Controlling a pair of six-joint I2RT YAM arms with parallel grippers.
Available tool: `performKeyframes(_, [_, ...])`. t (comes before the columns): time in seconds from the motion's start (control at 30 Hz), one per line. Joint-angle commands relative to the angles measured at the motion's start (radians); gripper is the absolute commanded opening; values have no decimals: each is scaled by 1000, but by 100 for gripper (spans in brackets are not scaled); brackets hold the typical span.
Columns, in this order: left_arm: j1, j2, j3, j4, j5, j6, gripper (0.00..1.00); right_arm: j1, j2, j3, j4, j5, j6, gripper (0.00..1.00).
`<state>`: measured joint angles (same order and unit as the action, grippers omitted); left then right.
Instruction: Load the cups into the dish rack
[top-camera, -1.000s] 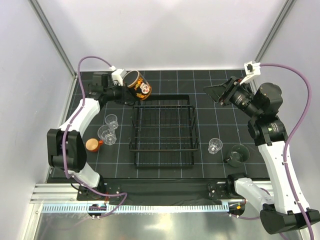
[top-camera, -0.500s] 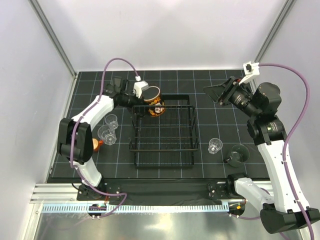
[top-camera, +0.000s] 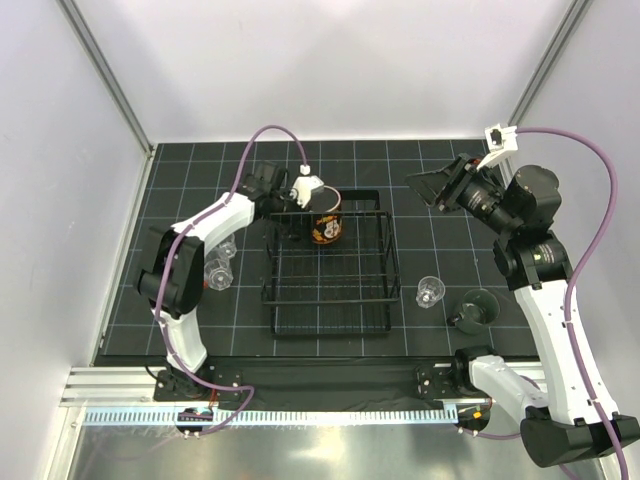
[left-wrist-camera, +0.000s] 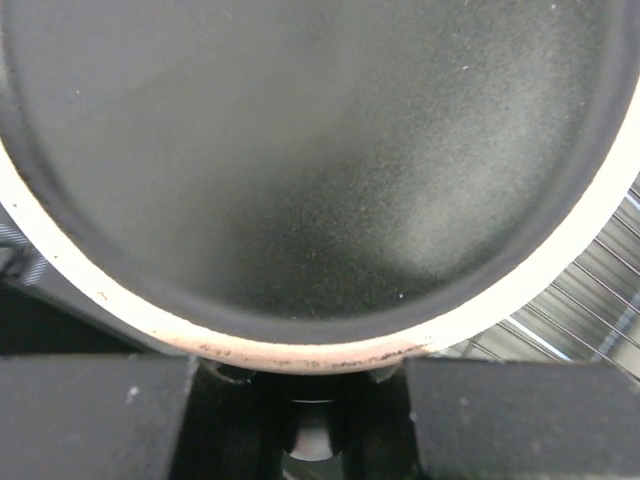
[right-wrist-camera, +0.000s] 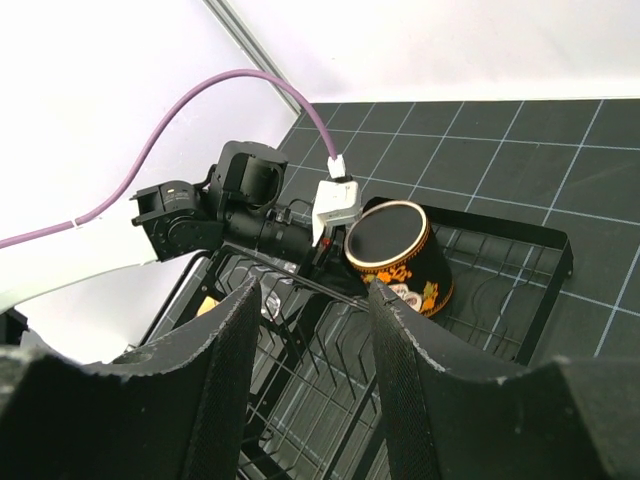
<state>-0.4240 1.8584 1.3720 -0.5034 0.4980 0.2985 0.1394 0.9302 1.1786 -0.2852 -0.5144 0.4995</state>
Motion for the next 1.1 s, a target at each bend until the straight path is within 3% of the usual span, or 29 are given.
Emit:
performKeyframes(0.0, [-7, -47, 45, 189, -45, -19, 0, 5, -1, -4, 27, 7, -3, 49])
performKeyframes(0.4, [-27, -4, 35, 175, -130, -19, 2, 5, 7, 12, 26, -4, 4, 49])
performKeyframes(0.67, [-27, 16, 47, 158, -131, -22, 25, 6, 6, 23, 18, -6, 2, 49])
performKeyframes(0.8, [-21, 12, 45, 155, -121, -18, 43, 6, 10, 33, 8, -6, 1, 49])
performKeyframes(1.07, [-6, -19, 32, 151, -84, 1, 58, 5, 30, 47, -3, -7, -1, 49])
